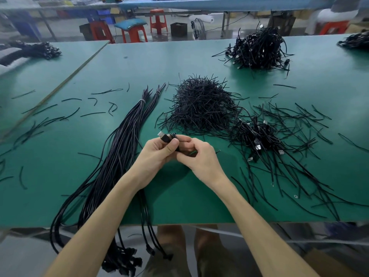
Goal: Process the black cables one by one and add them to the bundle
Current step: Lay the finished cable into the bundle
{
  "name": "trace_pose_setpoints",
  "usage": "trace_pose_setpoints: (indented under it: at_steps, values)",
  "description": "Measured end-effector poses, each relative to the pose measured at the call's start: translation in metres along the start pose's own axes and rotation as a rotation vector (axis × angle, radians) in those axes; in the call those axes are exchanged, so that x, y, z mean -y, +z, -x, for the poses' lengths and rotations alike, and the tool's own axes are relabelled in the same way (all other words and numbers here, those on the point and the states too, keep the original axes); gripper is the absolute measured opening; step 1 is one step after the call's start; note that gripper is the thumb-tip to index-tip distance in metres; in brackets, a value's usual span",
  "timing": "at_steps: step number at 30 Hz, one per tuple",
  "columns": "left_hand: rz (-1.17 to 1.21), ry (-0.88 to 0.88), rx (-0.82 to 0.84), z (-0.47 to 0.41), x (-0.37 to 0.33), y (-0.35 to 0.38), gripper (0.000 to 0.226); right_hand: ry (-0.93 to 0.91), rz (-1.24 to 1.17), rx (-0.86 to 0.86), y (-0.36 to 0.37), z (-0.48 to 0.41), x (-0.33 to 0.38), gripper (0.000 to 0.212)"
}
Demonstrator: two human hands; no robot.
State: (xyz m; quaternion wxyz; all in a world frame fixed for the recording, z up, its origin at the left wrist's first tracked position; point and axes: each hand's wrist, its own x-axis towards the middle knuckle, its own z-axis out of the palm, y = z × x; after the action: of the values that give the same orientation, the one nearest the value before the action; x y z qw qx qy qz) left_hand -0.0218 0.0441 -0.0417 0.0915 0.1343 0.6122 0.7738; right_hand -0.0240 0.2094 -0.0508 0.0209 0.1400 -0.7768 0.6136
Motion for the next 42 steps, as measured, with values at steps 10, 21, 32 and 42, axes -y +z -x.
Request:
trace_pose_setpoints:
  at_steps: [10, 21, 32, 42]
  values:
    - [-0.414, 0.084, -0.291, 0.001, 0.002, 0.001, 0.023, -0.064, 0.174, -0.09, 0.002, 0.0, 0.003, 0.027]
    - [-0.287, 0.08, -0.295, 0.002, 0.002, -0.006, 0.033, -0.085, 0.313, 0.003, 0.003, 0.003, 0.005, 0.019]
    - [-0.408, 0.121, -0.28, 0.002, 0.0, -0.003, 0.021, -0.131, 0.451, -0.027, 0.006, 0.002, 0.005, 0.025]
    - [-0.42, 0.119, -0.288, 0.0, 0.004, -0.005, 0.02, -0.217, 0.762, -0.041, 0.012, 0.006, 0.006, 0.025]
